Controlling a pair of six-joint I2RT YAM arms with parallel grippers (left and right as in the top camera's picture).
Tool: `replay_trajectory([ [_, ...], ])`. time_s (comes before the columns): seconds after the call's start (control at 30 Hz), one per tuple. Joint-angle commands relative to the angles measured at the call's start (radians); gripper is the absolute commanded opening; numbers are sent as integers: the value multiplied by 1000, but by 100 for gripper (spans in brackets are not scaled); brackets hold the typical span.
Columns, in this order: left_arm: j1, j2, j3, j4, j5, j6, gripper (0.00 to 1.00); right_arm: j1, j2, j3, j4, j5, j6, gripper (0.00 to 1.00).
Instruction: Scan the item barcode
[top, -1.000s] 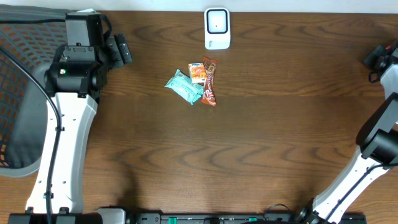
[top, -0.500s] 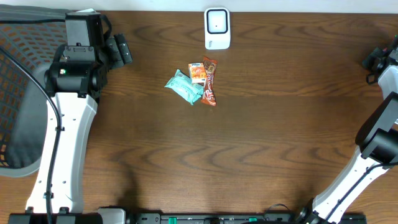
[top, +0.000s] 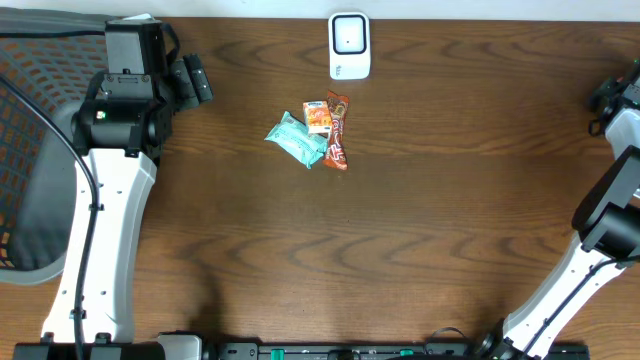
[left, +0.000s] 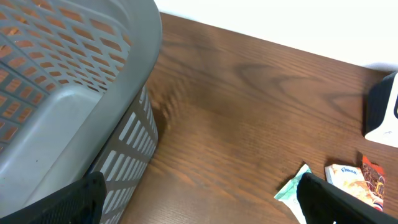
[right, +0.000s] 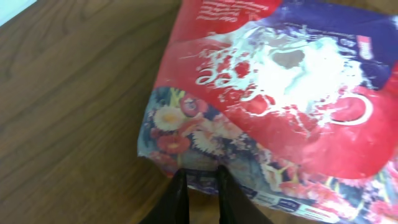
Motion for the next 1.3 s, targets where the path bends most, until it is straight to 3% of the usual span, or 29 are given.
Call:
replay_trajectory([
  [0.0, 5, 8, 2, -3, -13, -13, 98, -16, 3, 32, 6, 32, -6, 13],
  [0.23, 5, 8, 2, -3, -13, -13, 98, 5, -56, 36, 3, 8, -35, 16],
  [0.3, 5, 8, 2, -3, -13, -13, 98, 23, -78, 36, -15, -41, -60, 30],
  [0.33, 5, 8, 2, -3, -13, -13, 98, 35, -91, 36, -34, -79, -67, 47],
  [0.37, 5, 8, 2, -3, -13, -13, 98, 48, -103, 36, -54, -124, -66, 59],
  [0.53, 5, 8, 2, -3, -13, -13, 98, 119, -131, 36, -118, -510, -65, 67],
  [0.63, 5, 8, 2, -3, -13, -13, 98, 173, -131, 36, -166, -850, -65, 69],
  [0.73, 5, 8, 2, -3, -13, -13, 98, 233, -131, 36, -242, -1046, -65, 69],
  [0.87, 5, 8, 2, -3, -13, -13, 98, 339, -131, 36, -358, -1107, -66, 76],
  [0.97, 5, 8, 2, -3, -13, -13, 98, 421, -131, 35, -415, -1105, -66, 93],
  [1.1, 5, 8, 2, -3, -13, -13, 98, 549, -131, 34, -438, -1040, -66, 93],
  [1.17, 5, 8, 2, -3, -13, -13, 98, 618, -131, 34, -441, -948, -63, 83],
  [1.27, 5, 8, 2, -3, -13, -13, 98, 724, -131, 34, -473, -692, 93, 69],
])
